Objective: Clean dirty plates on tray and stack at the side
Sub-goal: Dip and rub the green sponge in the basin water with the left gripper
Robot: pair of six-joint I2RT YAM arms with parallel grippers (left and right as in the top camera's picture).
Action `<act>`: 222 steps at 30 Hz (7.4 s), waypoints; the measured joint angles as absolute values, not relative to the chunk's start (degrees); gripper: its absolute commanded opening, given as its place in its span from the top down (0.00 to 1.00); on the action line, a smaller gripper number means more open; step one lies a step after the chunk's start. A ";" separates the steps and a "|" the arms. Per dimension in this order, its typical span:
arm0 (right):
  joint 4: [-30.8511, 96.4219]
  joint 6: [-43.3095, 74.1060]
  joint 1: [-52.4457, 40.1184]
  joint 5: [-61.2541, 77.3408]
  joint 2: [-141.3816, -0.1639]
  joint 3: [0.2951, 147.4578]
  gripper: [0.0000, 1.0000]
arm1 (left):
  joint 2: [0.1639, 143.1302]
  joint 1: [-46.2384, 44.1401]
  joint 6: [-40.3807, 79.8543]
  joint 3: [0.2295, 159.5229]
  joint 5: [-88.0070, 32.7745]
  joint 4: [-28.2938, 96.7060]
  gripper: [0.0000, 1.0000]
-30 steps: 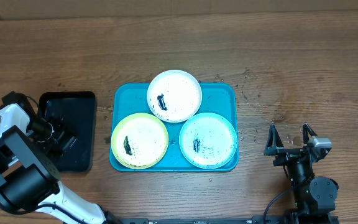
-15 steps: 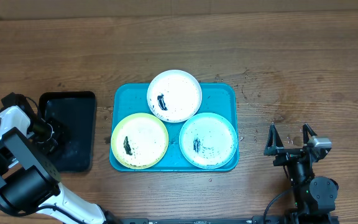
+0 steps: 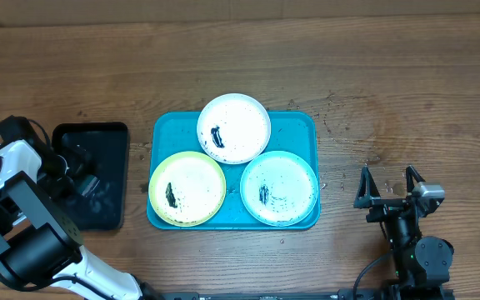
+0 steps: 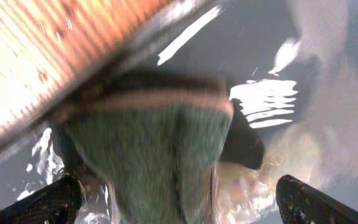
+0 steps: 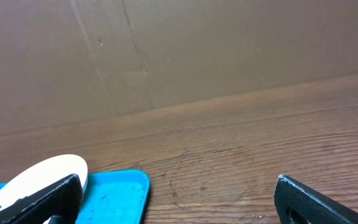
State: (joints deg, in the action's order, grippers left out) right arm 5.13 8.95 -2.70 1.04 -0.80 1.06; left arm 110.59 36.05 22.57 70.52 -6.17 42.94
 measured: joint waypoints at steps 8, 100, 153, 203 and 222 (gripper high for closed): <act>5.15 8.95 -2.70 1.06 -0.80 1.06 0.00 | 111.07 36.12 22.35 70.41 -3.84 38.06 0.85; 5.17 8.95 -2.70 1.06 -0.80 1.06 0.00 | 111.28 36.10 22.35 70.24 -7.70 43.07 0.96; 5.15 8.91 -2.70 1.04 -0.80 1.06 0.00 | 112.16 36.14 22.37 69.36 -17.98 57.19 0.96; 5.13 8.93 -2.72 1.04 -0.80 1.06 0.00 | 111.00 36.36 23.00 69.80 -17.26 55.83 0.24; 5.17 8.93 -2.70 1.06 -0.80 1.06 0.00 | 111.96 36.38 22.55 71.59 -14.26 59.09 0.96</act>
State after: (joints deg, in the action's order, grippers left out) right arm 5.17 8.93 -2.70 1.06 -0.80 1.06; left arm 111.96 36.38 22.55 71.59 -14.26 59.09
